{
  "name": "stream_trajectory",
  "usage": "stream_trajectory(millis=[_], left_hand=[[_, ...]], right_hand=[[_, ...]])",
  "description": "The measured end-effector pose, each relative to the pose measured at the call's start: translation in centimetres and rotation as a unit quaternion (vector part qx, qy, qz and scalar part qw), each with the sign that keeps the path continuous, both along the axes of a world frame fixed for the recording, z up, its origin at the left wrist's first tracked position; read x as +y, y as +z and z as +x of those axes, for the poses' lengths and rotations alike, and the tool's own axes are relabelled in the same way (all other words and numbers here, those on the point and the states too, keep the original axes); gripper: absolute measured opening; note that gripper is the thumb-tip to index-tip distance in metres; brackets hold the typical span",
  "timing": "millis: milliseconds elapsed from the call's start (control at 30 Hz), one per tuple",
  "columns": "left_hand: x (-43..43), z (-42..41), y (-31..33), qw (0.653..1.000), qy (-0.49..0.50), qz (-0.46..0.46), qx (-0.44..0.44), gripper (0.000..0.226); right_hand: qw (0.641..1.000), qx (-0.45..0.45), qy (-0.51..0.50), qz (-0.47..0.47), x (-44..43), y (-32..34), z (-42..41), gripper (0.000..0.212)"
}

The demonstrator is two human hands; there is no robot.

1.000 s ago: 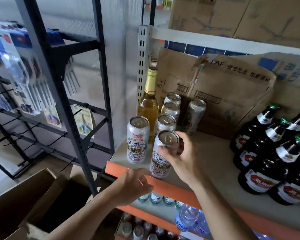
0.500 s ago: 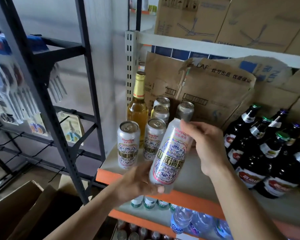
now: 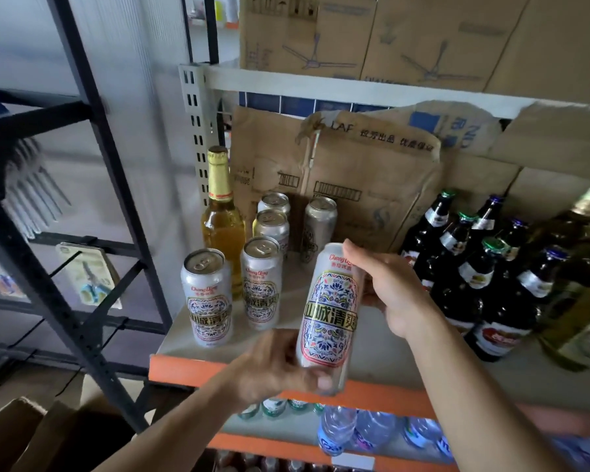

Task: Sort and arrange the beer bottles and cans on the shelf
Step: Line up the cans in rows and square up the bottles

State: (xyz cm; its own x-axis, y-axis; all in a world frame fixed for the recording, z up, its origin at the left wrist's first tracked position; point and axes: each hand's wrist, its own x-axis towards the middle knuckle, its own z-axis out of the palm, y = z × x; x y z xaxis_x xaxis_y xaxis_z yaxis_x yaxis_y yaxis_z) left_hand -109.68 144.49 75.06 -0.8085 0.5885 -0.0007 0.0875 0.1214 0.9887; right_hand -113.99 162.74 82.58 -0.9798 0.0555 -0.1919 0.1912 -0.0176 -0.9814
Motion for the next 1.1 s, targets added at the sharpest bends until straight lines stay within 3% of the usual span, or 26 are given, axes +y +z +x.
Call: stream_trajectory(millis=[267, 433, 533, 667, 733, 900, 1100], left_hand=[[1.0, -0.6, 0.5, 1.0, 0.011, 0.015, -0.021, 0.049], [1.8, -1.3, 0.0, 1.0, 0.026, -0.01, -0.004, 0.025], [2.5, -1.8, -0.5, 0.999, 0.049, -0.01, 0.013, 0.032], [3.2, -2.6, -1.1, 0.997, 0.068, 0.012, -0.017, 0.021], [3.6, -3.0, -1.5, 0.997, 0.068, 0.011, -0.027, 0.03], [4.0, -3.8, -2.2, 0.996, 0.053, 0.022, -0.069, 0.051], [4.2, -5.6, -2.5, 0.993, 0.087, 0.025, -0.077, 0.062]], right_hand=[[0.999, 0.013, 0.031, 0.001, 1.0, 0.2, -1.4, 0.034], [0.997, 0.009, 0.071, 0.044, 2.0, -0.4, -2.7, 0.035], [0.992, 0.017, 0.096, 0.082, 2.5, -0.7, -3.4, 0.043], [0.988, 0.0, 0.128, 0.091, 3.1, -0.9, -3.8, 0.058], [0.99, -0.006, 0.114, 0.088, 3.5, -1.4, -4.1, 0.061], [0.997, -0.028, 0.059, 0.036, 4.2, -2.1, -5.1, 0.025], [1.0, 0.003, 0.013, 0.005, 4.9, -1.7, -6.7, 0.016]])
